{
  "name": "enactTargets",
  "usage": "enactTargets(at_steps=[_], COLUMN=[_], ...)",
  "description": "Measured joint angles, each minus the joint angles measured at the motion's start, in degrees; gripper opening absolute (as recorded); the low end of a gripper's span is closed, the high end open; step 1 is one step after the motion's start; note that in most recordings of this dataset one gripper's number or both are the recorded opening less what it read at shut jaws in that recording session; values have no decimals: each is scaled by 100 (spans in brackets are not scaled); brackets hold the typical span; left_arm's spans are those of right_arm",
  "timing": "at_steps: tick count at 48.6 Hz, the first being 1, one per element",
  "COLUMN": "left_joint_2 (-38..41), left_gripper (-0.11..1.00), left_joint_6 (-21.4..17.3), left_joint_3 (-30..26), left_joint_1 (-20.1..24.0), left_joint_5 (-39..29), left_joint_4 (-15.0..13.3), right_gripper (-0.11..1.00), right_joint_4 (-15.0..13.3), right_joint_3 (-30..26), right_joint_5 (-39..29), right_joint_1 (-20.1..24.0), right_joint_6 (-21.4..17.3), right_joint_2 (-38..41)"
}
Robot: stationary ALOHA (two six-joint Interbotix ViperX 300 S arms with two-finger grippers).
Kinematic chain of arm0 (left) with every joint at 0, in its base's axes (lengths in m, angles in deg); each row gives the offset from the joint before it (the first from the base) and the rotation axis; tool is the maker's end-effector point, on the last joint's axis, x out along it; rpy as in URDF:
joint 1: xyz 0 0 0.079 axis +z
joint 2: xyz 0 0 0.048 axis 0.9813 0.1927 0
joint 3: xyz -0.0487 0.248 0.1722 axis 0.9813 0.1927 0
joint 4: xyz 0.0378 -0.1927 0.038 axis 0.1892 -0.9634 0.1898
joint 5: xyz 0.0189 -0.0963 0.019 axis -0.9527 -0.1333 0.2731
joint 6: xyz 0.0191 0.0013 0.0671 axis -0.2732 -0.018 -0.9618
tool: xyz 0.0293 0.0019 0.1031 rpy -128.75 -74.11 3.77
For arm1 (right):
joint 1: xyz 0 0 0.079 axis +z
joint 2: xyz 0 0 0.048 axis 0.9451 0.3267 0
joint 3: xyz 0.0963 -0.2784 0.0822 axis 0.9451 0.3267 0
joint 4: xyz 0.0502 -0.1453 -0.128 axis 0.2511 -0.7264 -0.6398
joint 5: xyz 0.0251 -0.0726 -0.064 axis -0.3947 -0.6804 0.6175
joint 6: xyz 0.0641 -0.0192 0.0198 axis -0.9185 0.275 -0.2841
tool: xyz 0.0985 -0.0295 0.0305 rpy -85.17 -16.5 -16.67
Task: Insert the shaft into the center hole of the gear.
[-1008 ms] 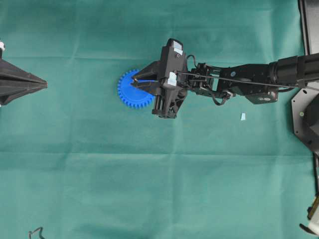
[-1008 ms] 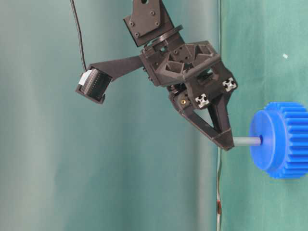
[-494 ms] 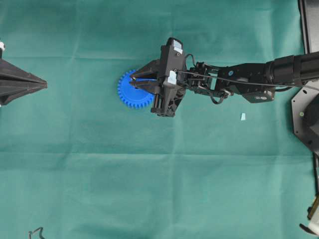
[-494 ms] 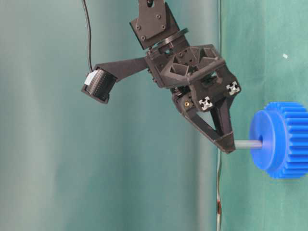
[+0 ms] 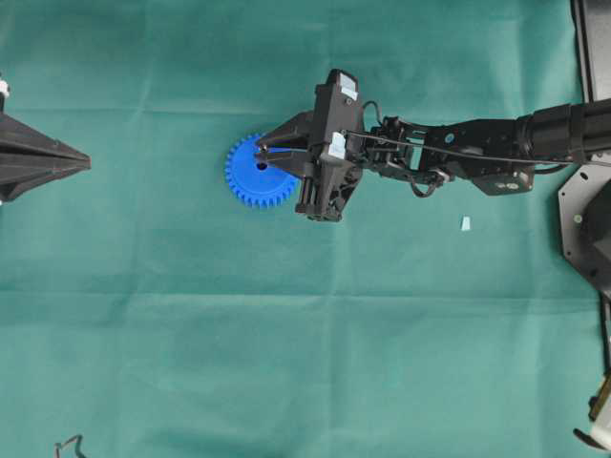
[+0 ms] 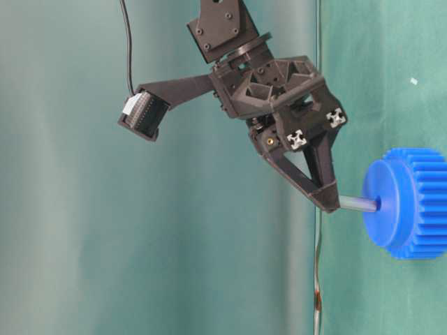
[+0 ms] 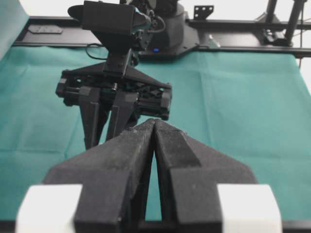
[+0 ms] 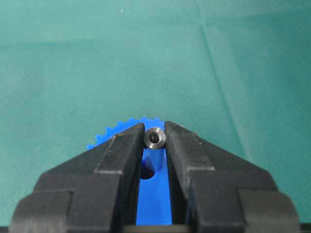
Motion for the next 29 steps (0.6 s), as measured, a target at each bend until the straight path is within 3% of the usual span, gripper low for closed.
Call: enactTargets(at_steps=[29], left_joint_2=[0], left_gripper=[0], left_joint_6=[0], left_joint_3=[0], left_joint_1=[0], left_joint_5=[-9], left_joint_4=[0], right_gripper=[16], right_joint_4=[9], right_joint_3=[9], right_joint_5=[-35], right_joint_1=[53], right_joint_6=[18], right_joint_2=[-272])
